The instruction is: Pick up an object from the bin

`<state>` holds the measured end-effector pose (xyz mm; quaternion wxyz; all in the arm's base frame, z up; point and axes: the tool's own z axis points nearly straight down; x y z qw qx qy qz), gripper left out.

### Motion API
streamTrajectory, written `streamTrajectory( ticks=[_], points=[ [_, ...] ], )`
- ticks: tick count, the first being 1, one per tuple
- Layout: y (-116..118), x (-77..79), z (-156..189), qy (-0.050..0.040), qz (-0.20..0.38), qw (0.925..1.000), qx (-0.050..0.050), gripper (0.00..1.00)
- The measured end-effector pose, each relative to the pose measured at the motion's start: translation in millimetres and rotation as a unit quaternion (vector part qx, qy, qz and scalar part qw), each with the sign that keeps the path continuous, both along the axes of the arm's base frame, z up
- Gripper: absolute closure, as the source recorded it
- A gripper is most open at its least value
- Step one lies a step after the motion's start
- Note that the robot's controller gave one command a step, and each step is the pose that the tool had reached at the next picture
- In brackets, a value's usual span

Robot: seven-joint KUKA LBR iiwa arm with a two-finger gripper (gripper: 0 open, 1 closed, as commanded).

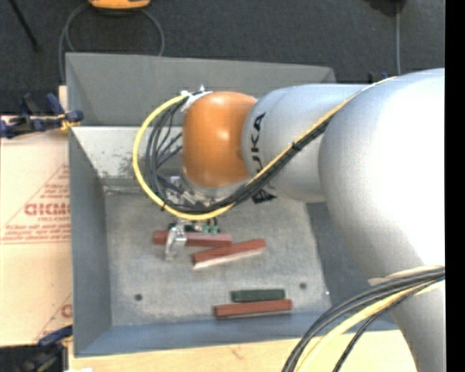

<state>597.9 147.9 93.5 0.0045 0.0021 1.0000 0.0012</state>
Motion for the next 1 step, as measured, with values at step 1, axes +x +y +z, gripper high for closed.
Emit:
streamTrajectory(
  ticks=[1],
  points=[
    [-14.4,4.6,-14.2,0.0003,0.007,1.0000,0.000,0.00]
  ],
)
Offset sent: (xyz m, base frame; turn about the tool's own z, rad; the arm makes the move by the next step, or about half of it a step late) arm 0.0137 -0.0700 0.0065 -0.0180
